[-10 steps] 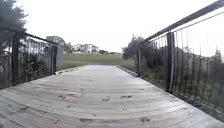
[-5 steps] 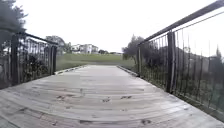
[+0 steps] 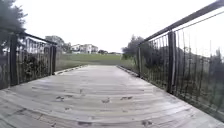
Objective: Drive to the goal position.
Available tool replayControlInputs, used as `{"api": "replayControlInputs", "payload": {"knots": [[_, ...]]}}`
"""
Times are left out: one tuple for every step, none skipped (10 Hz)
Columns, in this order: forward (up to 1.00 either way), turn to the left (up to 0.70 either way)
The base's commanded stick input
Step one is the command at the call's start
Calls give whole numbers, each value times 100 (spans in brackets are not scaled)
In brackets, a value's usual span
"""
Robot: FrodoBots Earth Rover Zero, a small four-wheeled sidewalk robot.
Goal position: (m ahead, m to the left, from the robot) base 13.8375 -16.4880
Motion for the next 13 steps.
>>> {"api": "replayControlInputs", "payload": {"knots": [[9,0],[9,0],[9,0],[9,0],[9,0],[9,0],[9,0],[9,0],[9,0],[15,0],[56,0],[70,0],[70,0]]}}
